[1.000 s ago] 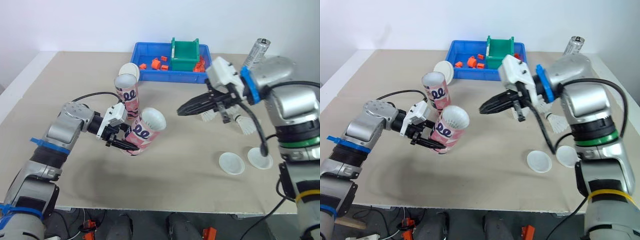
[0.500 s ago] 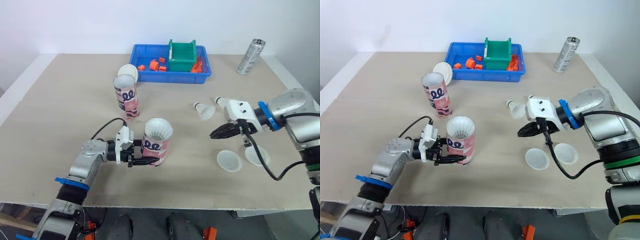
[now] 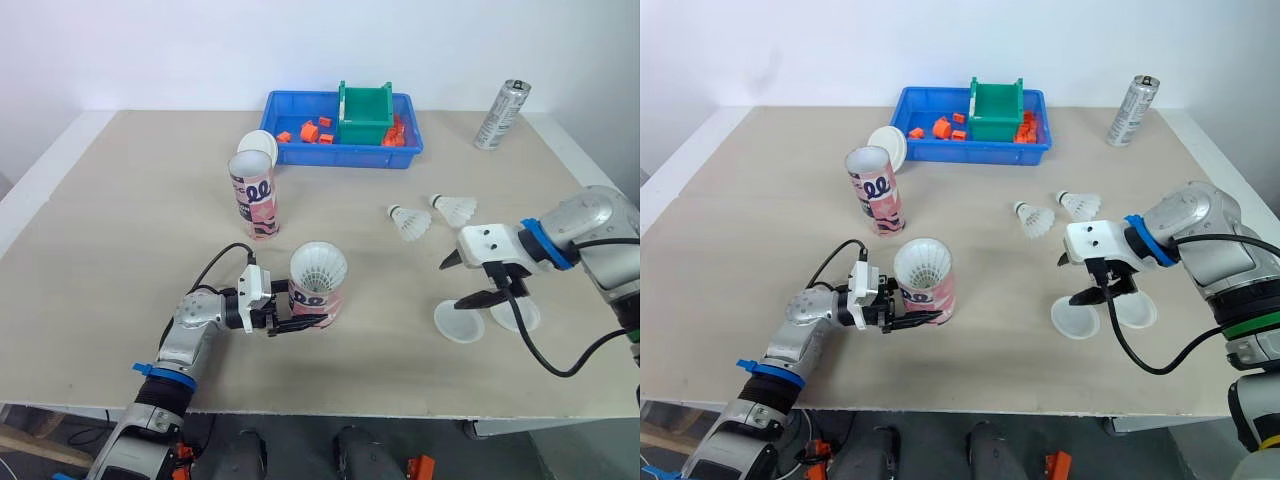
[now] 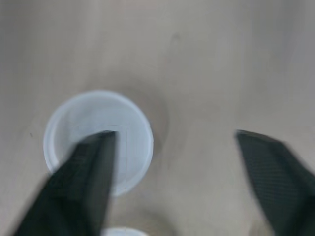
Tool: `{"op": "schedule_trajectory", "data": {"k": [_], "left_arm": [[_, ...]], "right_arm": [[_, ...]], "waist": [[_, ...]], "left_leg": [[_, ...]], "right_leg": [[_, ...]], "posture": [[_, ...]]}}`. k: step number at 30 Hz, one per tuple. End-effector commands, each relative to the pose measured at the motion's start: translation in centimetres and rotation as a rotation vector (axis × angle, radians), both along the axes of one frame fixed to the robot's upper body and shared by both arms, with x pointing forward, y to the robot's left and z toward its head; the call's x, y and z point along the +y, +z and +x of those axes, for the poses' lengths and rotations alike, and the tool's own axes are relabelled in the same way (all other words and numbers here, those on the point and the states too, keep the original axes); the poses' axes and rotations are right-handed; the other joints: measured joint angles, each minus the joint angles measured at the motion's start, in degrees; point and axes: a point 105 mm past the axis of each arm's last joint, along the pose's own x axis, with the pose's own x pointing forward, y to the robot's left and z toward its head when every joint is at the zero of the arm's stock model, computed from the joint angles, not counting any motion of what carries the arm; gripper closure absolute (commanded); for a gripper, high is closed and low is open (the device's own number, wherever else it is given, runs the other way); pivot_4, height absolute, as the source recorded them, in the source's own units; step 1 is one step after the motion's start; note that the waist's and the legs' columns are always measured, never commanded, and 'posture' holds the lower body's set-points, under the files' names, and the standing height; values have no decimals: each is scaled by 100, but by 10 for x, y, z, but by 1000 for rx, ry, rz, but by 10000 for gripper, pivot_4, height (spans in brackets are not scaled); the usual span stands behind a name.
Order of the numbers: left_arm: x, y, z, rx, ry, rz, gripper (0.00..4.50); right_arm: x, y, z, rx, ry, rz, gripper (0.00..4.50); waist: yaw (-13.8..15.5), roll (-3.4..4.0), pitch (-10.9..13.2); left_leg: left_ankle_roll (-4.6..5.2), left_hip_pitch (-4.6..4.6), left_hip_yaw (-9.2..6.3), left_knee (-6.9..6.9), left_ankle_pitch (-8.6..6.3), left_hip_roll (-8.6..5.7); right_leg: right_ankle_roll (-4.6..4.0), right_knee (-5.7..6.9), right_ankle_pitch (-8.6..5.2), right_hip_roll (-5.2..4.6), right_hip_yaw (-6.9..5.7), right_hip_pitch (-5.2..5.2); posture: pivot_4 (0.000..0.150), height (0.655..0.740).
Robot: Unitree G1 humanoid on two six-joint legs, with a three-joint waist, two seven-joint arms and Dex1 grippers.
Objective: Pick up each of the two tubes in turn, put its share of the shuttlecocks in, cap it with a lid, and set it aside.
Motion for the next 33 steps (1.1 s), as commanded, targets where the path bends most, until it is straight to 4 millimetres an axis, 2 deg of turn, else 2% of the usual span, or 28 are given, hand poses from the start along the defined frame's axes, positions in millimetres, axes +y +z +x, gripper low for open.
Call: {"op": "schedule_trajectory", "data": {"k": [1,5,14,17,23,25,33], "left_arm": [[0,2,4,-8,2,-1,17163],[-2,-5,2,10,-13,19,17163],[-5,-19,-1,50,-38,95,17163],[-5,-16,1,40,-24,77,17163],[-6,-10,5,21,-4,42,17163],[-7,-8,7,17,1,36,17163],[-9,-9,10,18,4,40,17163]], "right_arm": [[-4,1,3,-5,-3,-41,672],[-7,-6,8,-4,-23,-59,672],[-7,-16,1,45,5,-86,672],[-5,-19,-1,48,21,-103,8157],[-3,-21,-7,55,67,-134,34391],[-1,-22,-7,49,82,-138,44815],[9,-17,-10,32,119,-111,44815]], "waist": [[0,0,0],[-1,0,0],[0,2,-1],[0,2,-1],[0,2,-1],[0,2,-1],[0,2,-1]], "left_leg": [[0,1,0,0,0,0],[0,5,0,0,1,-1],[-1,11,-2,0,1,-5],[-1,13,-2,0,1,-5],[-2,19,-2,1,2,-6],[-6,19,-2,2,5,-8],[-8,19,-3,2,7,-10]], "right_leg": [[0,0,0,0,0,1],[0,0,0,0,1,6],[3,-2,-2,-2,2,17],[4,-2,-2,-3,2,19],[4,-2,-2,-3,3,24],[8,-3,0,-5,3,25],[11,-4,2,-6,3,26]], "posture": [[1500,7384],[1500,7384],[1500,7384],[1500,7384],[1500,7384],[1500,7384],[1500,7384]]}}
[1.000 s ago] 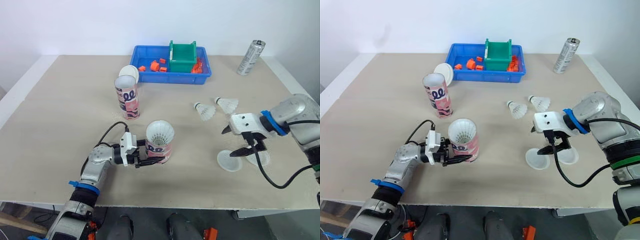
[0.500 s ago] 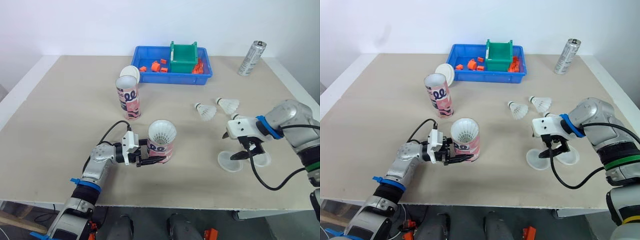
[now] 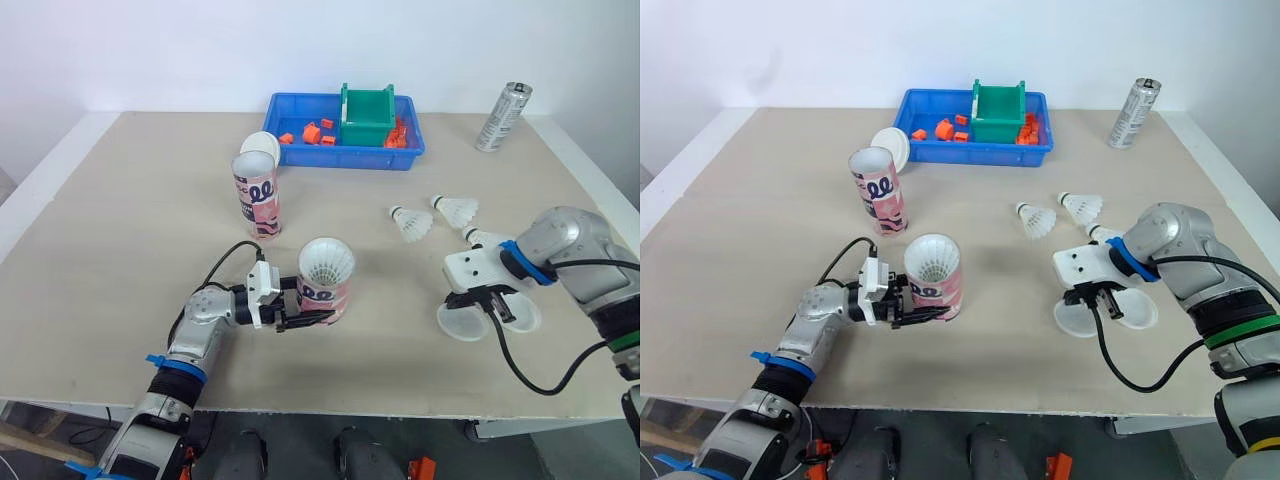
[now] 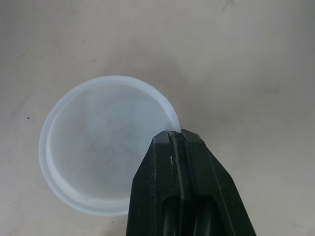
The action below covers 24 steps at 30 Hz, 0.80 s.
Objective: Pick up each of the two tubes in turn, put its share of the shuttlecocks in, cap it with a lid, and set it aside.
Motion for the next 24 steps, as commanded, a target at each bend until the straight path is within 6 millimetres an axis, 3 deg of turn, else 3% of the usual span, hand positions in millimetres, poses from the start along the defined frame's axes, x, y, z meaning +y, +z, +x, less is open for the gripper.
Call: {"op": "schedule_trajectory", "data": {"k": [1,5,11,15,18,24], "left_arm": [[0,-10,1,21,0,47,17163],[-1,-24,-4,61,-32,104,17163],[-2,-27,-5,76,-40,112,17163],[1,-28,-4,83,-34,112,17163],[5,-28,-3,95,-33,114,17163],[4,-30,-5,138,-91,153,17163]], "right_arm": [[5,14,-4,-2,35,25,44815],[26,35,-4,-21,53,148,44815],[55,85,-4,-97,119,303,44815],[88,131,-12,-147,236,423,44815],[113,152,-18,-182,347,442,44815],[158,162,-32,-200,559,399,44815]], "waist": [[0,0,0],[-1,1,0],[-1,1,-1],[-2,2,-1],[-12,4,-1],[-19,3,-2]], "left_leg": [[0,0,0,0,0,-1],[1,0,0,0,1,-2],[2,4,0,-1,2,-5],[2,5,-3,-4,2,-5],[2,7,-4,-7,2,-6],[2,10,-7,-12,2,1]], "right_leg": [[0,0,0,0,0,0],[1,0,1,-1,1,1],[4,-1,2,-4,1,5],[6,-8,0,-6,-2,11],[6,-8,0,-6,-2,9],[8,-9,-2,0,-6,9]], "posture": [[1500,7384],[1500,7384],[1500,7384],[1500,7384],[1500,7384],[1500,7384]]}}
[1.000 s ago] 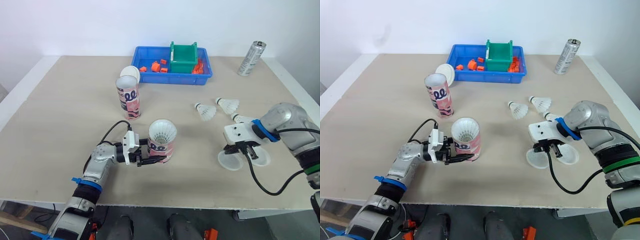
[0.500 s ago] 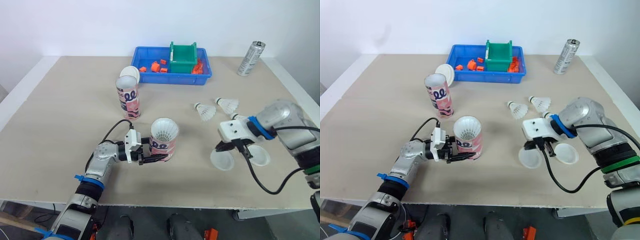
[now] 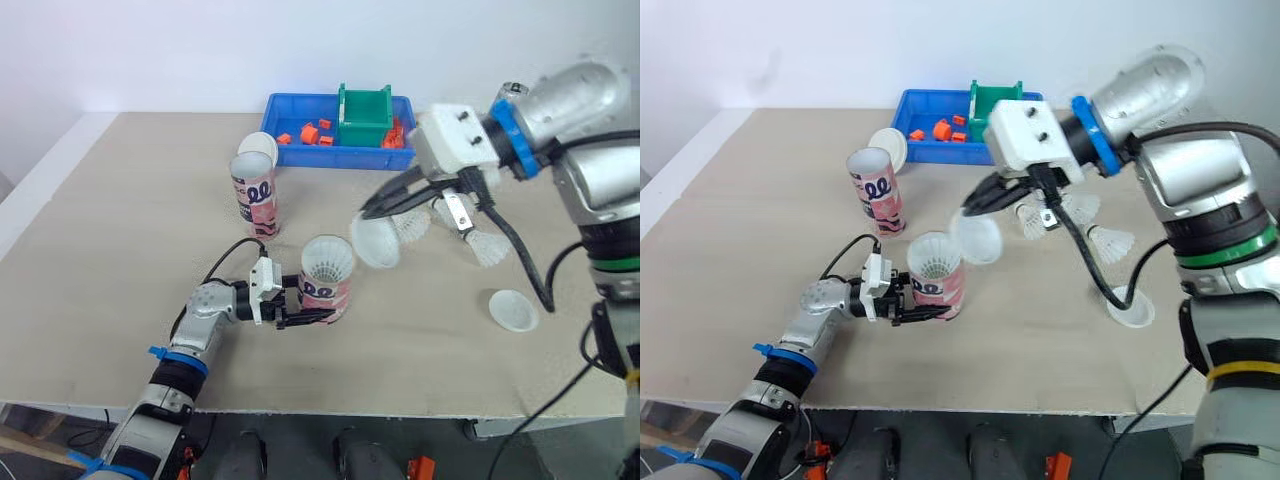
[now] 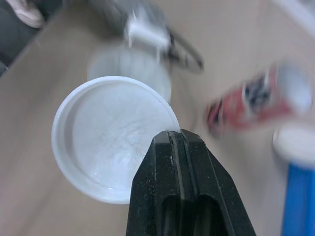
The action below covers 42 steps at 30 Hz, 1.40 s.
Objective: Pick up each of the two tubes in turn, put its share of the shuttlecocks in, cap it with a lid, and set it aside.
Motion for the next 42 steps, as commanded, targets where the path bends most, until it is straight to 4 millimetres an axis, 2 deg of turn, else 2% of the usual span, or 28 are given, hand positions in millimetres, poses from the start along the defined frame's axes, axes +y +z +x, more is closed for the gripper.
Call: {"op": "schedule_trajectory", "data": {"k": [1,6,11,19,28,35,42], "left_arm": [[3,-28,-8,119,-49,119,17163],[-1,-22,-14,159,-125,151,17163],[5,-26,-14,145,-124,180,17163],[4,-25,-13,122,-104,158,17163],[5,-25,-11,123,-91,149,17163],[7,-22,-7,125,-63,130,17163],[13,-22,-7,132,-23,111,17163]], "right_arm": [[15,2,-11,-42,112,-68,44815],[29,-1,-12,-94,173,-130,44815],[38,-8,1,-152,184,-198,44815],[51,-13,-3,-166,257,-229,44815],[49,-13,-3,-192,265,-257,44815],[36,-27,6,-282,267,-381,44815],[36,-39,7,-313,313,-397,44815]], "waist": [[-1,0,0],[-3,1,0],[-3,1,0],[-3,1,0],[-3,1,0],[-3,0,0],[-3,-5,-4]], "left_leg": [[0,0,0,0,0,0],[0,-6,0,-8,0,-1],[2,-7,0,-15,-2,3],[5,-7,-4,-21,-4,5],[5,-8,-6,-20,-3,4],[5,-8,-6,-20,-4,3],[5,-3,-10,-19,-3,3]], "right_leg": [[0,0,0,0,0,-1],[-2,0,1,-2,-1,-9],[-12,0,-4,-1,-5,-16],[-21,1,-9,-2,-12,-17],[-22,1,-9,-3,-13,-16],[-21,1,-9,-3,-14,-16],[-21,1,-9,-3,-14,-10]], "posture": [[1500,7384],[1500,7384],[1500,7384],[1500,7384],[1500,7384],[1500,7384],[1500,7384]]}}
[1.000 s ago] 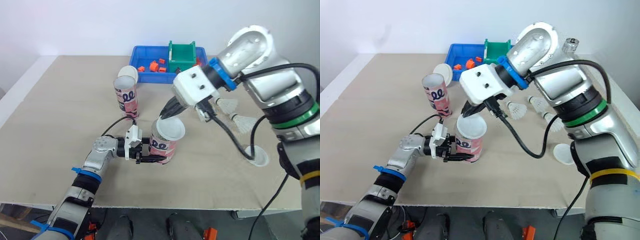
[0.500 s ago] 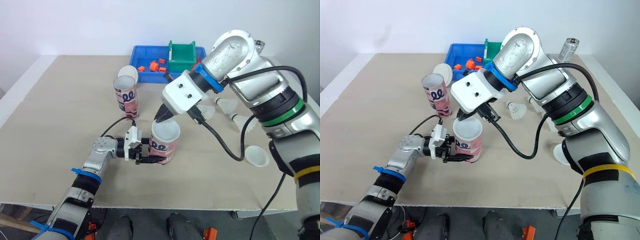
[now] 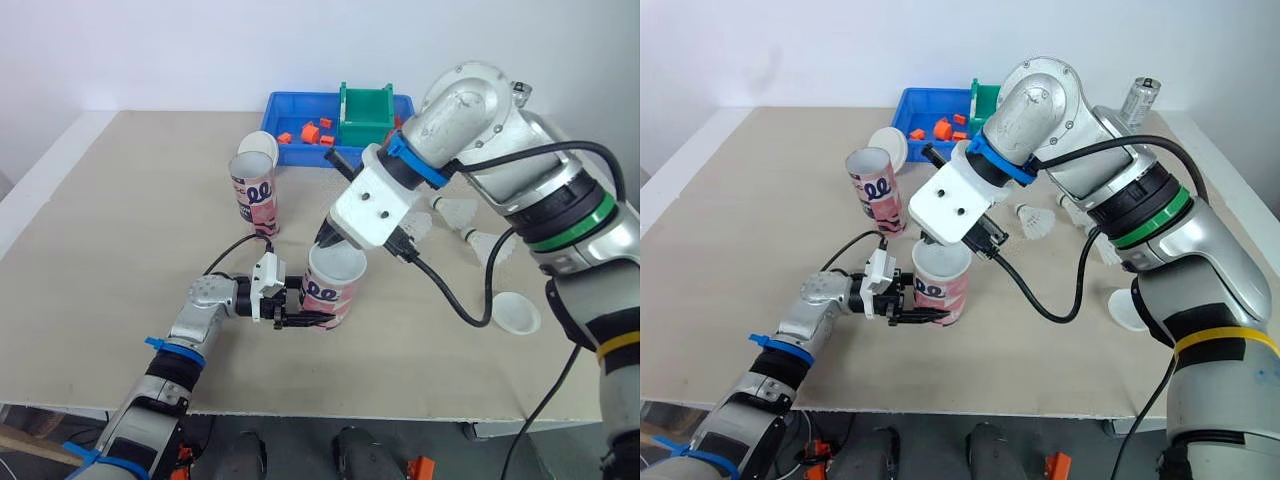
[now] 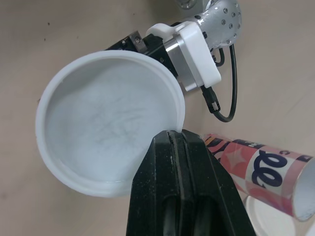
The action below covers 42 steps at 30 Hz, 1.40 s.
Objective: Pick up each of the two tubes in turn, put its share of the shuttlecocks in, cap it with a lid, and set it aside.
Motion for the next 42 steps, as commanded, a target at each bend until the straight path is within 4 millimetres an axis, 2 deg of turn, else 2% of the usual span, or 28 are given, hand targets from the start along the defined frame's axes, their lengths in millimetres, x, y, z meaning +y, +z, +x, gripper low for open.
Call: {"op": "schedule_trajectory", "data": {"k": [1,8,14,18,19,20,22,24,27,31,34,35,37,38,40,42], "left_arm": [[12,-25,-5,90,40,57,17163],[15,-25,-5,90,71,45,17163],[14,-24,-3,84,91,31,17163],[14,-23,-3,84,96,26,17163],[15,-23,-3,84,97,26,17163],[15,-24,-3,84,97,26,17163],[15,-24,-3,86,97,27,17163],[15,-23,-3,86,96,26,17163],[13,-23,-2,85,93,25,17163],[13,-22,-1,83,93,25,17163],[13,-23,-1,81,91,27,17163],[13,-23,-1,81,89,28,17163],[14,-23,-2,81,86,31,17163],[14,-24,-2,82,83,33,17163],[14,-24,-2,82,79,36,17163],[14,-24,-2,80,77,38,17163]], "right_arm": [[-10,-14,4,-11,-7,-83,44815],[-8,-20,11,-96,16,-97,44815],[2,-28,13,-126,73,-109,44815],[8,-32,15,-130,90,-94,32482],[11,-29,18,-143,82,-69,26826],[14,-25,20,-155,76,-41,26826],[17,-17,23,-147,56,-6,20304],[24,2,24,-95,26,91,20304],[19,27,30,-69,-22,166,20304],[-3,35,23,57,-69,203,20304],[-10,39,10,201,-86,288,20304],[-12,39,7,240,-97,299,25704],[-16,31,3,253,-103,281,31625],[-18,29,2,257,-108,275,39790],[-19,25,0,280,-116,272,44494],[-19,23,-2,297,-118,270,44494]], "waist": [[0,0,-2],[-2,-8,-10],[-20,-8,-11],[-21,-8,-12],[-21,-8,-14],[-21,-10,-18],[-33,-12,-20],[-45,-12,-20],[-45,-16,-14],[-31,-16,-8],[-22,-16,-7],[-35,-13,-7],[-31,-13,-7],[-30,-13,-7],[-30,-12,-6],[-30,-11,-5]], "left_leg": [[0,1,0,0,0,0],[0,18,-1,0,0,2],[0,65,3,-5,0,15],[0,70,0,-6,1,26],[0,71,1,-6,1,26],[0,72,1,-6,1,26],[0,75,3,-10,1,28],[0,77,3,-11,1,28],[3,78,2,-15,6,32],[4,66,-1,-17,7,30],[2,59,0,-22,5,26],[2,60,3,-35,5,23],[3,65,6,-48,4,23],[3,66,-2,-54,4,24],[3,65,0,-54,4,24],[3,64,2,-52,4,24]], "right_leg": [[0,0,0,0,0,1],[-2,0,1,2,-1,16],[26,0,-19,18,1,53],[21,1,-16,33,3,54],[21,1,-16,33,5,54],[20,1,-16,34,5,55],[19,1,-15,34,7,56],[16,2,-14,35,8,55],[4,3,-7,40,7,50],[4,2,-7,40,7,47],[-13,-4,-1,34,9,44],[-16,-6,-3,31,13,44],[-20,-6,-6,32,16,40],[-18,-5,-11,33,10,41],[10,-5,-28,34,10,38],[11,-6,-29,32,12,38]], "posture": [[1500,7384],[1500,7384],[1500,7384],[1500,7384],[1500,7384],[1500,7384],[1500,7384],[1500,7384],[1500,7384],[1500,7384],[1500,7384],[1500,7384],[1500,7384],[1500,7384],[1500,7384],[1500,7384]]}}
